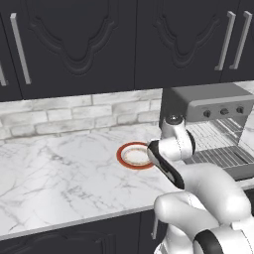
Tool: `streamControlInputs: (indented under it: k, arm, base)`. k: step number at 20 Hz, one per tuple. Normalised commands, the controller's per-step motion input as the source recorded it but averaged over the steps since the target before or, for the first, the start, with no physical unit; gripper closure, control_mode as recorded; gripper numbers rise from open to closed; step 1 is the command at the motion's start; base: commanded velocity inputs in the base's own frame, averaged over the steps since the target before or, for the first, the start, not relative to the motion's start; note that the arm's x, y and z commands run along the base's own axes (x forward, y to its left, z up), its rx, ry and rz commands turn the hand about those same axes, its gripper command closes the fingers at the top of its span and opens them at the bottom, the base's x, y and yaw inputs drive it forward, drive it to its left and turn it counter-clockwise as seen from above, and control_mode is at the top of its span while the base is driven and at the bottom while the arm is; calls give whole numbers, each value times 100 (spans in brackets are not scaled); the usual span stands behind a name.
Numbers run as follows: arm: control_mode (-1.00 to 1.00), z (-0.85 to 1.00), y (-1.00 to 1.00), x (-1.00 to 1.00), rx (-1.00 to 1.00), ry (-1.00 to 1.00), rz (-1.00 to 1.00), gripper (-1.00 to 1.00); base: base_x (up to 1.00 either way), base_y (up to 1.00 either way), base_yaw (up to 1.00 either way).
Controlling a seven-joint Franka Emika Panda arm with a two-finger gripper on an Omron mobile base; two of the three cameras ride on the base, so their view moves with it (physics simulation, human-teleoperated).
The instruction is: Open the toaster oven door. Place the bread on the bottom rack in the toaster oven and place the steak on the top rack.
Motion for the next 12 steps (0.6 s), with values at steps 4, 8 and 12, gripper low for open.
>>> streamControlInputs:
  k: [4, 8, 12]
  arm:
    - [-100, 26, -47, -20, 0, 4, -6, 100]
    - [-100, 13, -55, -21, 0, 0, -5, 100]
    - [-100, 2, -59, -4, -2, 0, -15, 100]
  base:
    - [0, 0, 0]
    - [0, 0, 0]
    - [0, 0, 0]
